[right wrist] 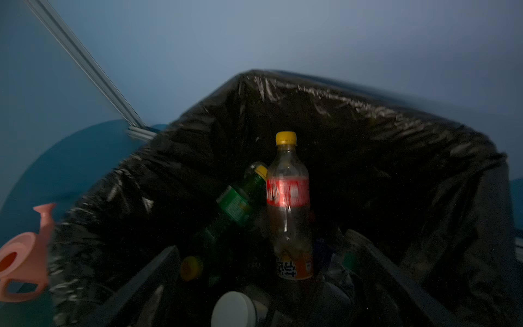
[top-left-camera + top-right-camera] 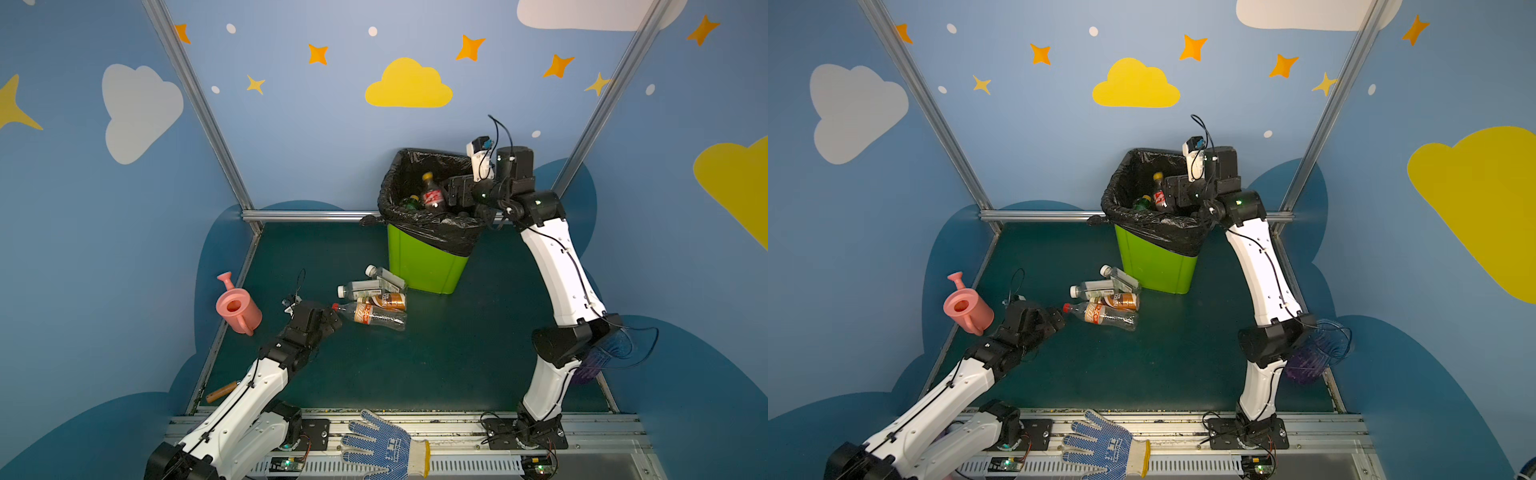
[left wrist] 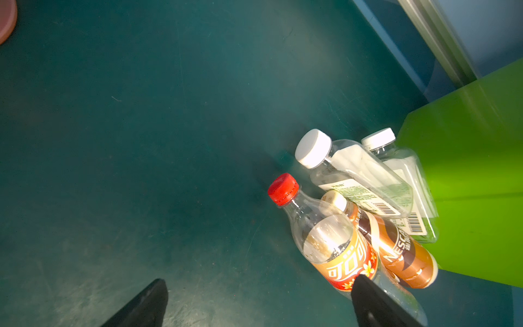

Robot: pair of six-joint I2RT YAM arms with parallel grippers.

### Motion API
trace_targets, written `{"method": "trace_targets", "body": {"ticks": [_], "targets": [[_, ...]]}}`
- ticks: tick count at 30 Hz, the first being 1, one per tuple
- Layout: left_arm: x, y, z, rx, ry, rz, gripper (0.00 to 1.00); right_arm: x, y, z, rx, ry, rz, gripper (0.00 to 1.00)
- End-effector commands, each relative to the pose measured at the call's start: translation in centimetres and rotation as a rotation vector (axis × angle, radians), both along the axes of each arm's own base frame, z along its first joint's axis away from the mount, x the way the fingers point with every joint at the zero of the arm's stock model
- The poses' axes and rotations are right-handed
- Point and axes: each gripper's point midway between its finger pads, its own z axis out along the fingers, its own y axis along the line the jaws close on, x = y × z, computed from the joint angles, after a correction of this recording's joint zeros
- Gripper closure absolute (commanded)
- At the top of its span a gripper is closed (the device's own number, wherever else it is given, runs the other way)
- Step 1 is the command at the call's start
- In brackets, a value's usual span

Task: Throw the plastic bottles in the bin
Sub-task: 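Lift the cola bottle with the right gripper and drop it into the bin, then lower the right gripper back while the left gripper reaches for the red-capped bottle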

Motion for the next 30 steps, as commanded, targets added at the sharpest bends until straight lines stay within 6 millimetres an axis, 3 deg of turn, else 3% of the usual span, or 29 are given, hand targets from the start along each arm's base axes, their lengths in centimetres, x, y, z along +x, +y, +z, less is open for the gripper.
{"method": "trace_targets", "body": {"ticks": [1,3,5,9,11,14,20,25,30], "targets": [[0.0,0.1,0.6,-0.01,-0.009,0.016,0.0,-13.4,-6.0,19.2,0.195,-0.489,-0.039,0.02],[0.0,-0.1,0.9,-0.022,-0.019,0.017,0.0,-15.4,-7.0,20.0,0.205,-0.52,-0.05,0.02],[0.1,-0.4,1.3,-0.028,-0.032,0.015,0.0,-16.3,-7.8,19.5,0.19,-0.52,-0.067,0.02],[0.5,-1.6,2.2,-0.051,-0.05,-0.002,0.0,-16.0,-9.5,16.6,0.166,-0.464,-0.121,0.02],[0.5,-2.2,2.0,-0.072,-0.046,-0.009,0.0,-15.2,-10.2,14.2,0.166,-0.404,-0.145,0.02],[0.4,-3.4,1.6,-0.111,-0.038,-0.017,0.0,-14.3,-11.5,10.0,0.178,-0.318,-0.189,0.02],[0.7,-6.1,0.2,-0.17,-0.011,-0.036,0.0,-13.8,-13.9,-0.5,0.219,-0.111,-0.277,0.02],[1.8,-8.8,-1.5,-0.283,0.039,-0.048,0.0,-14.9,-15.6,-10.0,0.268,0.064,-0.355,0.02],[2.9,-9.9,-2.4,-0.341,0.09,-0.037,0.02,-17.3,-16.7,-17.0,0.27,0.206,-0.408,0.02]]}}
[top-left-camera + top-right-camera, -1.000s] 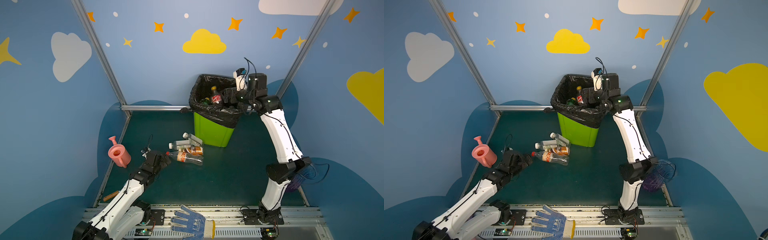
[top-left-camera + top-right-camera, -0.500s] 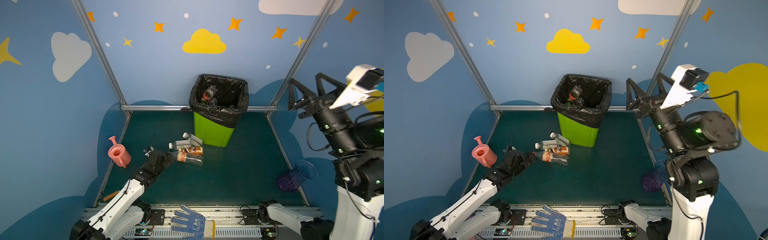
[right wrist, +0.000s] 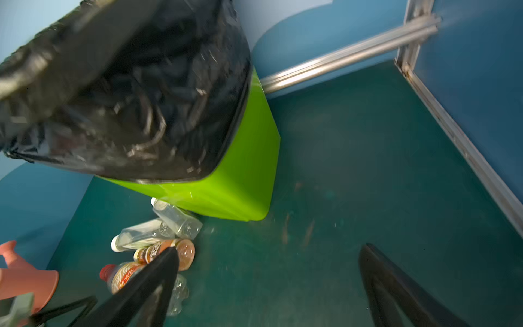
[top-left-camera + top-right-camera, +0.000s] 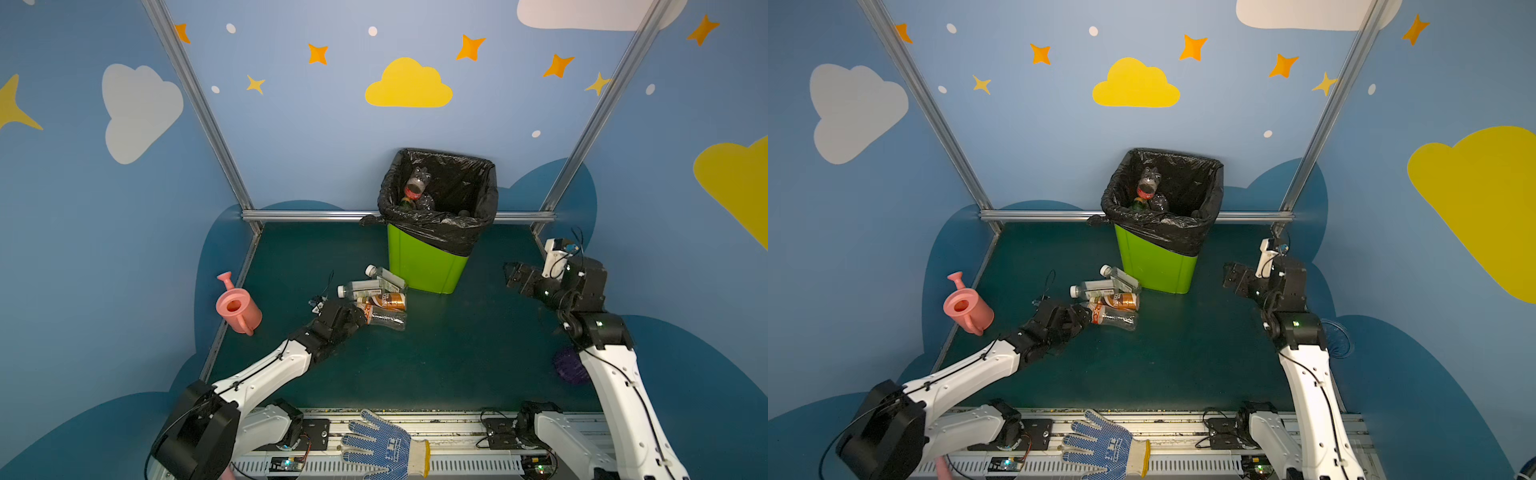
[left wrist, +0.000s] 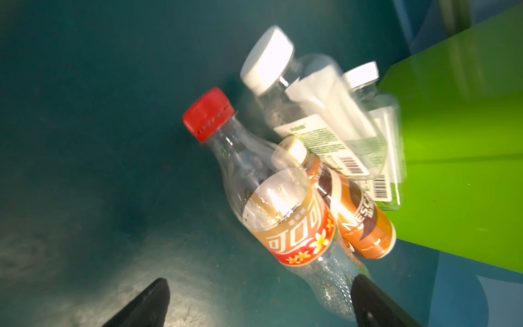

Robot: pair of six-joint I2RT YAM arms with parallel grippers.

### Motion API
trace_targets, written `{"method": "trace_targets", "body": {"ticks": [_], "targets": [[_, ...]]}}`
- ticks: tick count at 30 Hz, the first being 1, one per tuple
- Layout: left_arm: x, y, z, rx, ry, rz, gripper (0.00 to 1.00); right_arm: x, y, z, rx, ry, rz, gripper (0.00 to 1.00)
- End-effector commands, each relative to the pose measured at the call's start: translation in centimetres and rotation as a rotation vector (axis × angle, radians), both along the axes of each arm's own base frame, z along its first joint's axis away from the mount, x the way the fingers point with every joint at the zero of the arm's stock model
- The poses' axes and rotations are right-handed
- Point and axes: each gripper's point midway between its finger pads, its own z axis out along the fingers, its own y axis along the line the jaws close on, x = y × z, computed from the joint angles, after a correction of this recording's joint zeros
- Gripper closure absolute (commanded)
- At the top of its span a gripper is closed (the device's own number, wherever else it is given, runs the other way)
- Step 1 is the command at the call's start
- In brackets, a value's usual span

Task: Throw the plastic bottles in the bin
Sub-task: 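Lower the right gripper back while the left gripper reaches for the red-capped bottle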

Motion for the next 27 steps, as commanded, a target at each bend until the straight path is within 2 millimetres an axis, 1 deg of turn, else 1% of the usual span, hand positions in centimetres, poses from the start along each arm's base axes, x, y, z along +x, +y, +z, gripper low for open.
{"method": "trace_targets", "body": {"ticks": [1,3,7,10,11,14,15,17,20,23,27], "targets": [[1.6,-1.3,1.2,-0.095,-0.011,0.008,0.02,-1.3,0.1,-2.7,0.059,0.043,-0.003,0.02],[2.1,-1.3,1.0,-0.126,0.002,0.006,0.03,-2.2,0.0,-4.6,0.069,0.084,-0.014,0.02],[3.0,-1.0,0.9,-0.198,0.016,0.01,0.06,-3.6,-0.2,-7.0,0.087,0.126,-0.032,0.02],[3.3,-1.2,1.0,-0.201,0.023,-0.005,0.06,-4.3,-0.4,-8.4,0.096,0.154,-0.047,0.02],[3.4,-1.4,1.1,-0.206,0.025,-0.019,0.06,-4.4,-0.4,-8.7,0.099,0.161,-0.052,0.02],[3.5,-2.4,0.6,-0.244,0.062,-0.049,0.07,-4.4,-0.5,-8.8,0.11,0.171,-0.059,0.02],[3.6,-2.7,0.3,-0.255,0.075,-0.056,0.08,-4.7,-0.4,-10.0,0.114,0.196,-0.063,0.02],[3.7,-3.1,-0.3,-0.274,0.097,-0.054,0.09,-4.6,-0.5,-10.0,0.114,0.195,-0.066,0.02],[4.1,-3.3,-1.1,-0.294,0.113,-0.028,0.1,-4.7,-0.6,-10.1,0.113,0.198,-0.07,0.02],[4.6,-3.6,-1.4,-0.31,0.12,-0.023,0.12,-4.8,-0.6,-10.5,0.113,0.209,-0.074,0.02],[4.8,-3.8,-1.9,-0.318,0.133,-0.014,0.14,-5.0,-0.6,-11.3,0.12,0.228,-0.076,0.02]]}}
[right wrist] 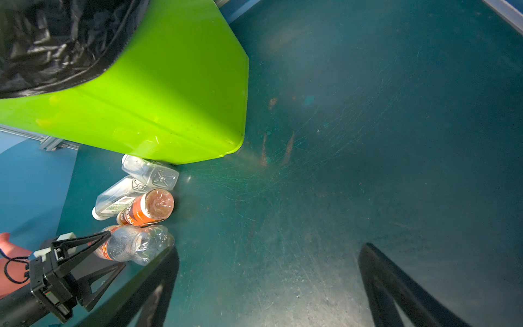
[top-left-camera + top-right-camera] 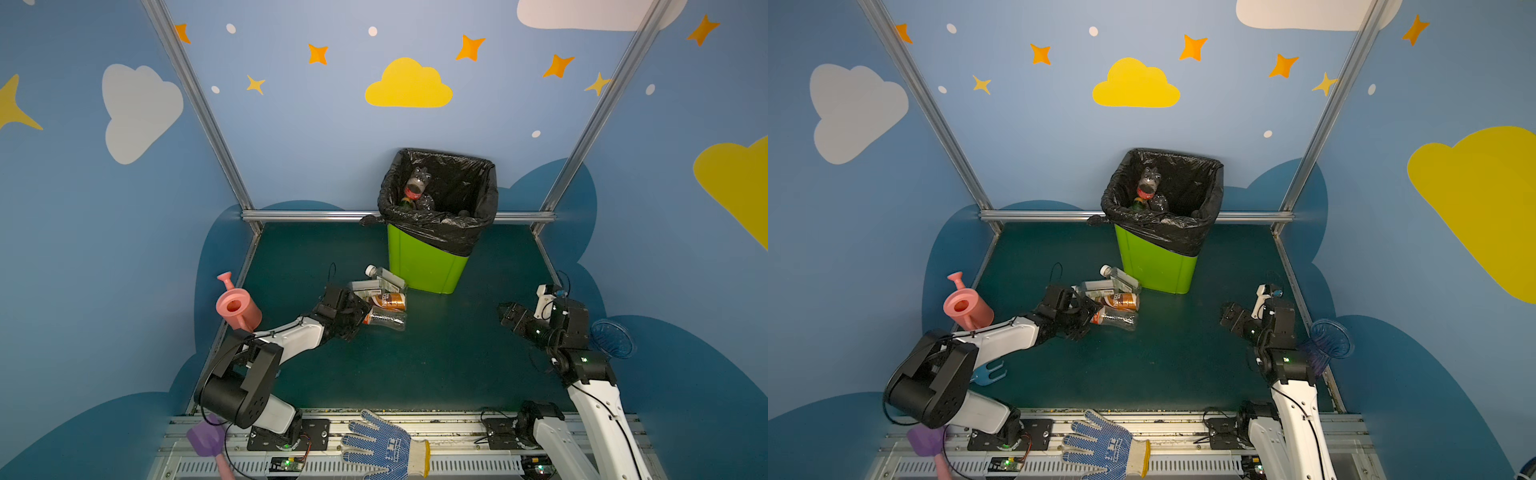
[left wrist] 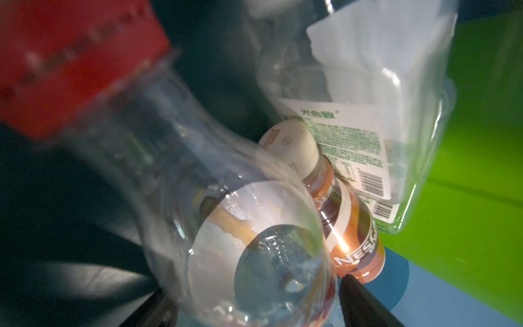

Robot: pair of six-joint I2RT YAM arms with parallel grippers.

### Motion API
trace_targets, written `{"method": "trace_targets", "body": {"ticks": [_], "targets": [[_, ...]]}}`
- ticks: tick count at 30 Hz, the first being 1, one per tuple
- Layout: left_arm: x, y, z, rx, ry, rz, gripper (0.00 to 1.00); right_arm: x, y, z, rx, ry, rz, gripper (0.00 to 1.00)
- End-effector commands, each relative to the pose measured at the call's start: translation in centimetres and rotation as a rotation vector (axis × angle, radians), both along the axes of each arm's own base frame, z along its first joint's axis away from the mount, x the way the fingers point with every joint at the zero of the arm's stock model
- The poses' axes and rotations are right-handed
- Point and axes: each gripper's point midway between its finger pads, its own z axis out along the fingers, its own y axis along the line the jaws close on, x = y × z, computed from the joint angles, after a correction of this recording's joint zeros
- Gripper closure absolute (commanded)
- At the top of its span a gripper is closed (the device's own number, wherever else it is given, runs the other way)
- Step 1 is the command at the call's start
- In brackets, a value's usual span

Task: Throw the plastic bottles in the bin
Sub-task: 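Lower the right gripper back while the left gripper reaches for the red-capped bottle, then close the left gripper on the red-capped clear bottle, then lift the red-capped bottle with the left gripper and release it into the bin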

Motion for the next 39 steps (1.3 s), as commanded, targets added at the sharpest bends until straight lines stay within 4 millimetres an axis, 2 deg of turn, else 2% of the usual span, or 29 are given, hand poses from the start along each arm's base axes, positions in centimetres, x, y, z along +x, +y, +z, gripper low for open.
{"method": "trace_targets", "body": {"ticks": [1,8,14,20,25,28,31,33,37,39], "targets": [[1.0,-0.4,0.6,-0.031,-0.015,0.015,0.14,-0.3,-0.1,-0.8,0.011,0.017,-0.01,0.02],[1.3,-0.9,-0.8,-0.069,0.019,0.036,0.18,-0.4,-0.2,-0.9,0.006,0.017,-0.016,0.02],[1.6,-1.3,-1.1,-0.104,0.02,0.043,0.32,-0.5,-0.4,-0.9,0.001,0.018,-0.022,0.02],[1.3,-0.4,0.1,-0.097,-0.027,0.079,0.49,-0.6,-0.7,-1.0,-0.006,0.018,-0.029,0.02],[0.7,0.9,2.1,-0.068,-0.069,0.119,0.5,-0.7,-0.7,-1.3,-0.004,0.025,-0.032,0.02],[0.6,1.9,4.4,-0.049,-0.12,0.15,0.5,-0.6,-0.7,-1.4,-0.002,0.025,-0.033,0.02],[0.6,3.3,8.3,-0.033,-0.21,0.193,0.49,-0.4,-0.8,-1.3,-0.002,0.023,-0.034,0.02],[0.6,5.2,12.3,0.008,-0.316,0.238,0.49,-0.3,-0.9,-1.2,-0.003,0.02,-0.034,0.02],[-0.1,10.3,24.9,0.124,-0.629,0.331,0.49,0.1,-0.9,-0.6,-0.001,0.006,-0.033,0.02],[-1.5,13.0,33.3,0.184,-0.804,0.382,0.48,0.3,-0.9,-0.4,0.001,0.002,-0.031,0.02]]}}
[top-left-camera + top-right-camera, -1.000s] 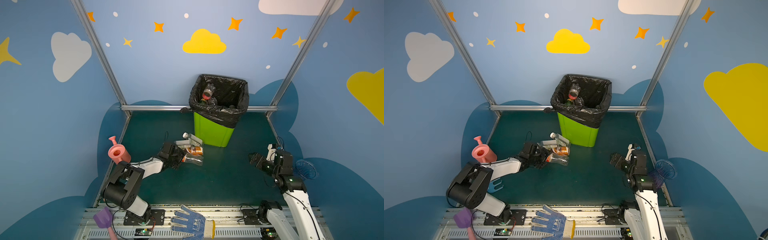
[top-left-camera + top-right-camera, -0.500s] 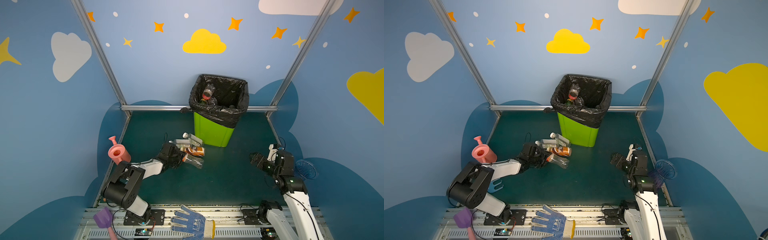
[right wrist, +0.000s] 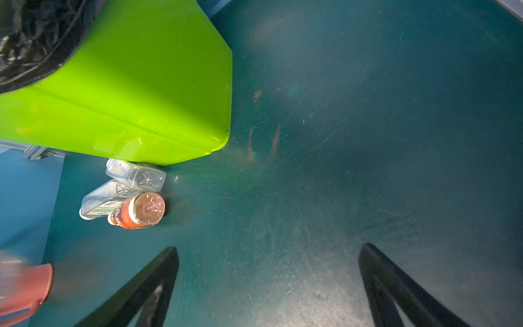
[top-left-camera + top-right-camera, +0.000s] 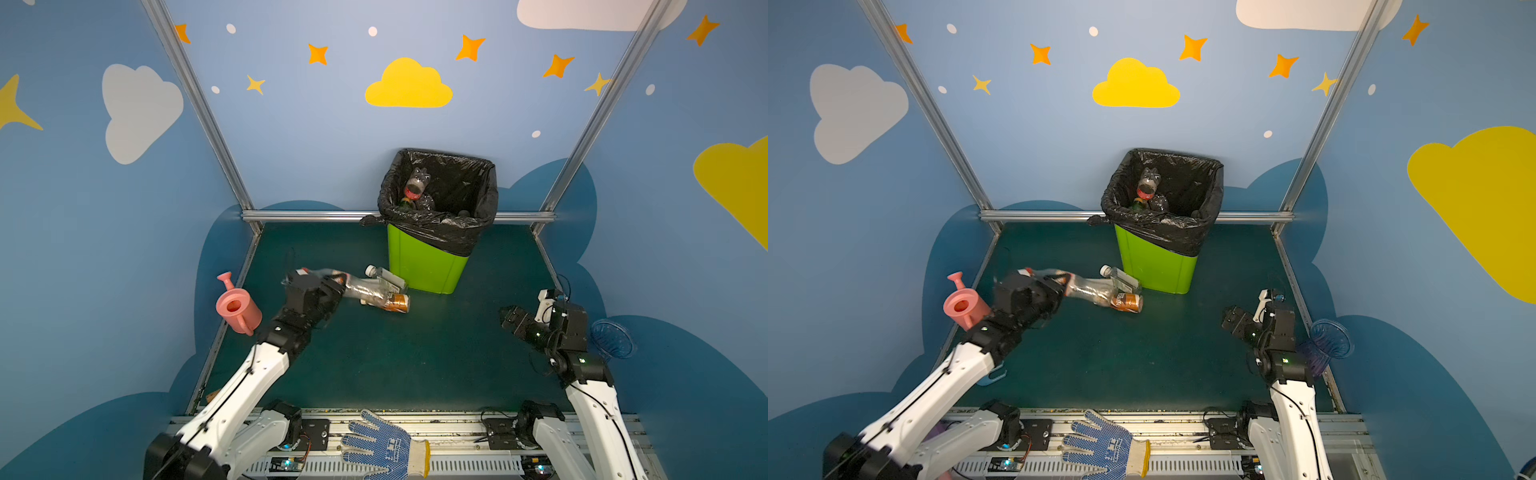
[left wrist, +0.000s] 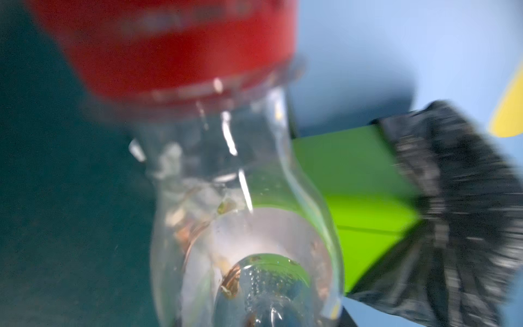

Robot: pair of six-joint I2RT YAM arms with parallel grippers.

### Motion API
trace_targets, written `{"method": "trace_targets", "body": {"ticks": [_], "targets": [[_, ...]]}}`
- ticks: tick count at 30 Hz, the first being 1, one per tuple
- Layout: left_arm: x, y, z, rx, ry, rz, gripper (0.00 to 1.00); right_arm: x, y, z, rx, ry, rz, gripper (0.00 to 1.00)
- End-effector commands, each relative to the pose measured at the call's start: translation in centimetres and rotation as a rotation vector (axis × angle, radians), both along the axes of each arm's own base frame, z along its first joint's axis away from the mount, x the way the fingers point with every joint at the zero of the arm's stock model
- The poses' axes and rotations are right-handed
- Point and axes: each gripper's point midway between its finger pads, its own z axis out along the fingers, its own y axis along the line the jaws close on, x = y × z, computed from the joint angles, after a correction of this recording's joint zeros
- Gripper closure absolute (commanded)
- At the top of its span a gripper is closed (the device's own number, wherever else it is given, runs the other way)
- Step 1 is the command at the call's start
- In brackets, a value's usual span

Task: Throw the plastic bottles in the bin
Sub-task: 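Lift the red-capped bottle with the left gripper and release it into the bin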

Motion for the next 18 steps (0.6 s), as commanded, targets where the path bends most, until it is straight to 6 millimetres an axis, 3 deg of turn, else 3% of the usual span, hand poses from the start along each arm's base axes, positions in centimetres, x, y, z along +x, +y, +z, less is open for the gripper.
{"method": "trace_targets", "body": {"ticks": [1,3,5,8,10,12,14,16,18], "targets": [[-2.9,5.5,12.0,0.21,-0.256,0.16,0.48,0.6,0.0,1.4,-0.006,-0.043,0.011,0.02],[-5.1,7.0,19.2,0.282,-0.408,0.21,0.47,0.8,0.0,1.5,0.002,-0.048,0.011,0.02],[-7.0,7.5,24.6,0.306,-0.537,0.236,0.46,0.9,0.1,1.5,0.011,-0.049,0.012,0.02],[-7.4,6.9,29.3,0.285,-0.671,0.227,0.46,0.8,0.2,1.7,0.019,-0.055,0.013,0.02],[-5.1,5.4,29.6,0.251,-0.691,0.167,0.46,0.7,0.2,1.9,0.019,-0.064,0.01,0.02],[-0.7,3.0,28.0,0.197,-0.651,0.088,0.46,0.5,0.2,2.1,0.022,-0.073,0.009,0.02],[5.3,-1.2,24.5,0.225,-0.548,-0.018,0.44,0.6,0.3,2.4,0.03,-0.086,0.01,0.02],[9.7,-6.9,21.6,0.274,-0.447,-0.158,0.39,0.6,0.5,2.6,0.04,-0.088,0.021,0.02],[12.2,-11.9,20.8,0.289,-0.422,-0.289,0.32,0.6,0.6,2.8,0.042,-0.086,0.024,0.02]]}}
